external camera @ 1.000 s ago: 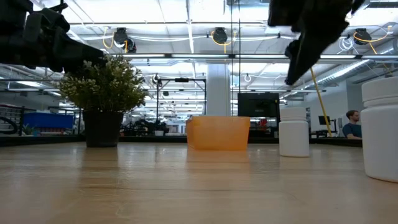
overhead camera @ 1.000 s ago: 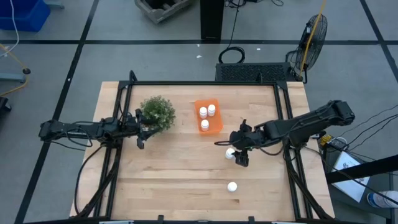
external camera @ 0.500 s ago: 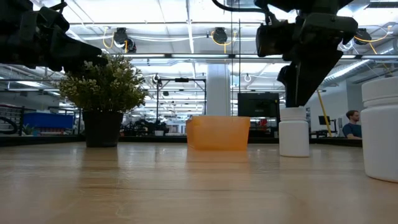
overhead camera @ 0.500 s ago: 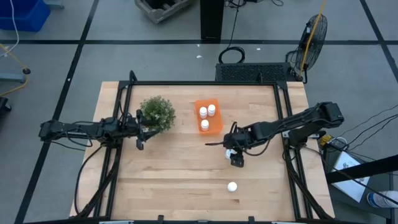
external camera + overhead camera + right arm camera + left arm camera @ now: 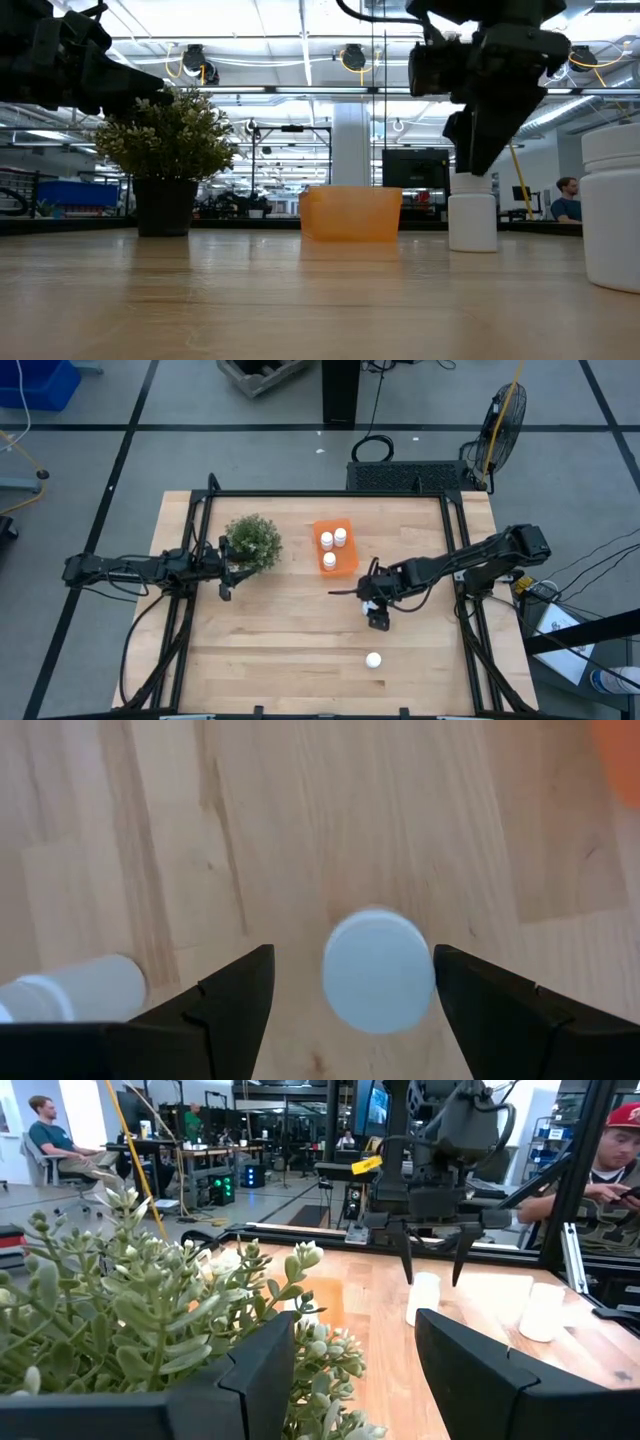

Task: Pick and place pill bottles into a basket
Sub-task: Put the white pill bottle into the orange bin

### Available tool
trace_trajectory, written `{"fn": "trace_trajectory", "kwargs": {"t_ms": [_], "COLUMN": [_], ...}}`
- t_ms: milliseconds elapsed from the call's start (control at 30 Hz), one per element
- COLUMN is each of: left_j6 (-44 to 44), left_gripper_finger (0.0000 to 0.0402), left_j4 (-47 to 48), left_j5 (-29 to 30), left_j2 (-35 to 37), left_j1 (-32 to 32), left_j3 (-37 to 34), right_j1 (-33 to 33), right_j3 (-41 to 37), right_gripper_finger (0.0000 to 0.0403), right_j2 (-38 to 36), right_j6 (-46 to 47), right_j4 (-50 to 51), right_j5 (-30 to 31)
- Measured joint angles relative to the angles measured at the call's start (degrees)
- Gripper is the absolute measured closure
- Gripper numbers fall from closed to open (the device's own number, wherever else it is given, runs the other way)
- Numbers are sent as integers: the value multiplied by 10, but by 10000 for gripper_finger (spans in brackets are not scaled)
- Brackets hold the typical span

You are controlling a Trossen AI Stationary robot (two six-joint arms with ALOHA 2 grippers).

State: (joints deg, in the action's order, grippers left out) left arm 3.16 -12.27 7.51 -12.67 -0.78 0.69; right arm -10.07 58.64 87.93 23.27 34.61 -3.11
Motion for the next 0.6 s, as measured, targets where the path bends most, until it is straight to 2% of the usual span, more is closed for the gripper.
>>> {"fn": "trace_trajectory", "kwargs": {"t_ms": [467,600], "left_j6": [1,2], "left_gripper_finger": [188,188], "left_j4": [1,2], "left_j5": [0,0], "left_j2": [0,0], "left_j1": [0,0], "left_j3": [0,0], "right_j1": [2,7], "right_j3": [-20,-20], "right_gripper_finger": [140,161], "right_j2": [0,0], "right_j6": [11,9], "right_j4": [-14,-14], "right_j5": [0,10]}}
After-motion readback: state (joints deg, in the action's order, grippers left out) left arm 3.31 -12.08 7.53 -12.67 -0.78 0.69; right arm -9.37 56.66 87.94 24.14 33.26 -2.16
